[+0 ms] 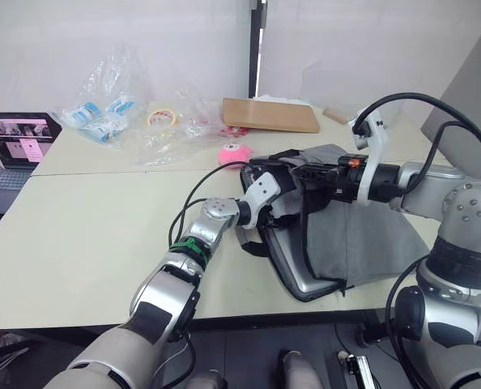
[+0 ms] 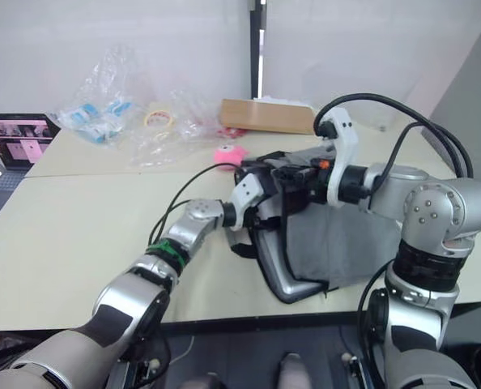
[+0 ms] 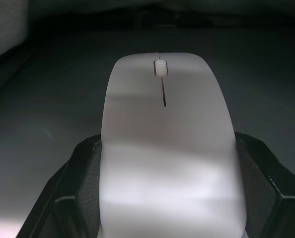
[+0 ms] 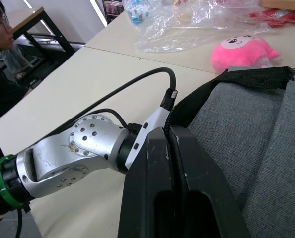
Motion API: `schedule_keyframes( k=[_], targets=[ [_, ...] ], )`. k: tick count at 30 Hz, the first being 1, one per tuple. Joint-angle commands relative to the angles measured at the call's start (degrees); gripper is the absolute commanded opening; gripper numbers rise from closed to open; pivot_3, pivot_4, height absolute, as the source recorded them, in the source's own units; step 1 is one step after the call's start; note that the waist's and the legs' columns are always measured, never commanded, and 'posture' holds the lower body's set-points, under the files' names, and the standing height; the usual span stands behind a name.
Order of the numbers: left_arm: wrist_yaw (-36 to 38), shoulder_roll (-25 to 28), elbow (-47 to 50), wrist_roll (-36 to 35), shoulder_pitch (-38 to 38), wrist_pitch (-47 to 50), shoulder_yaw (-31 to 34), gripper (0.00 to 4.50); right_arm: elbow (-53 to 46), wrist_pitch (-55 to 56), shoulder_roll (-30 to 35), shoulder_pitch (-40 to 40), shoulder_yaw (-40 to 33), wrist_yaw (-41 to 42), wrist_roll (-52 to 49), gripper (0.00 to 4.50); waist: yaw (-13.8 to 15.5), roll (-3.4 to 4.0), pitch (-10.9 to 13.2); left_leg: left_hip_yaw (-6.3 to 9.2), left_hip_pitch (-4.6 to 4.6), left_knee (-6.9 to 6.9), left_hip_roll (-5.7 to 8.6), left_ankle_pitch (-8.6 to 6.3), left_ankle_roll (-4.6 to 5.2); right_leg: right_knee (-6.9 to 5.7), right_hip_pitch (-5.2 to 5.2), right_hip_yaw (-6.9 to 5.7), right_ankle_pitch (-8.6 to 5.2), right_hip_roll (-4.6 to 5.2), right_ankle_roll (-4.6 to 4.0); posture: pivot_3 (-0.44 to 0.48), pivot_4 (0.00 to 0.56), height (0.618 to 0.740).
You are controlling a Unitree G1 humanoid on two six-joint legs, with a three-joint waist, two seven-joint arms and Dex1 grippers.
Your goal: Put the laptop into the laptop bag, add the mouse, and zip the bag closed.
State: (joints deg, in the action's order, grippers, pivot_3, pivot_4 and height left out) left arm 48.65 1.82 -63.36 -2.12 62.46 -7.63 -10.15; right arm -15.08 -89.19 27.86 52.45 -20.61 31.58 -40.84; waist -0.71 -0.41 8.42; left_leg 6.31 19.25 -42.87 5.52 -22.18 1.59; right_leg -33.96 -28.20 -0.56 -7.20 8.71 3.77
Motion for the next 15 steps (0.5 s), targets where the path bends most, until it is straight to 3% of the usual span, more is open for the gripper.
schedule_keyframes(
  k=[1, 9, 11, 13, 15],
  targets=[
    [-0.7, -1.5, -2.5, 0.5, 2.6, -2.0, 1.4, 2.85, -1.7, 0.7, 0.4, 2.2, -2.1, 0.8, -3.3, 0.02, 0.0, 0.0, 0.0, 0.0, -0.01, 0.0, 0.0, 0.0, 0.0, 0.0, 0.0, 0.0, 0.0, 0.0, 0.0, 0.0, 0.15, 0.74],
    [-2.9, -4.3, -6.2, 0.3, 5.1, -2.9, 4.4, 2.85, -1.0, 1.3, 0.8, 1.9, -1.5, 0.3, -3.7, 0.02, 0.0, 0.0, 0.0, -0.01, 0.0, 0.0, 0.0, 0.0, 0.01, 0.0, 0.0, 0.02, 0.02, 0.01, 0.03, 0.0, 0.15, 0.74],
    [-2.5, -4.2, -6.4, 0.4, 5.3, -3.1, 4.9, 3.99, -0.9, 1.8, 1.1, 1.8, -1.1, 0.6, -3.7, 0.0, 0.0, 0.0, 0.0, -0.01, 0.0, 0.0, 0.0, 0.0, 0.01, 0.0, 0.0, 0.02, 0.02, 0.02, 0.03, 0.0, 0.15, 0.74],
    [-1.2, -3.8, -6.1, 0.1, 4.9, -3.5, 5.4, 4.44, -0.7, 2.2, 1.4, 1.8, -0.8, 0.8, -3.8, 0.0, 0.0, 0.0, 0.0, -0.01, 0.0, 0.0, 0.01, 0.0, 0.01, 0.0, 0.0, 0.02, 0.02, 0.02, 0.03, 0.0, 0.15, 0.74],
    [0.7, -3.1, -5.2, -0.6, 4.0, -3.8, 6.3, 4.44, -0.5, 2.6, 1.5, 1.6, -0.4, 0.9, -3.9, 0.0, 0.0, 0.0, 0.0, 0.0, 0.0, 0.0, 0.01, -0.01, 0.01, 0.0, 0.0, 0.02, 0.02, 0.02, 0.03, 0.0, 0.15, 0.74]
  ],
)
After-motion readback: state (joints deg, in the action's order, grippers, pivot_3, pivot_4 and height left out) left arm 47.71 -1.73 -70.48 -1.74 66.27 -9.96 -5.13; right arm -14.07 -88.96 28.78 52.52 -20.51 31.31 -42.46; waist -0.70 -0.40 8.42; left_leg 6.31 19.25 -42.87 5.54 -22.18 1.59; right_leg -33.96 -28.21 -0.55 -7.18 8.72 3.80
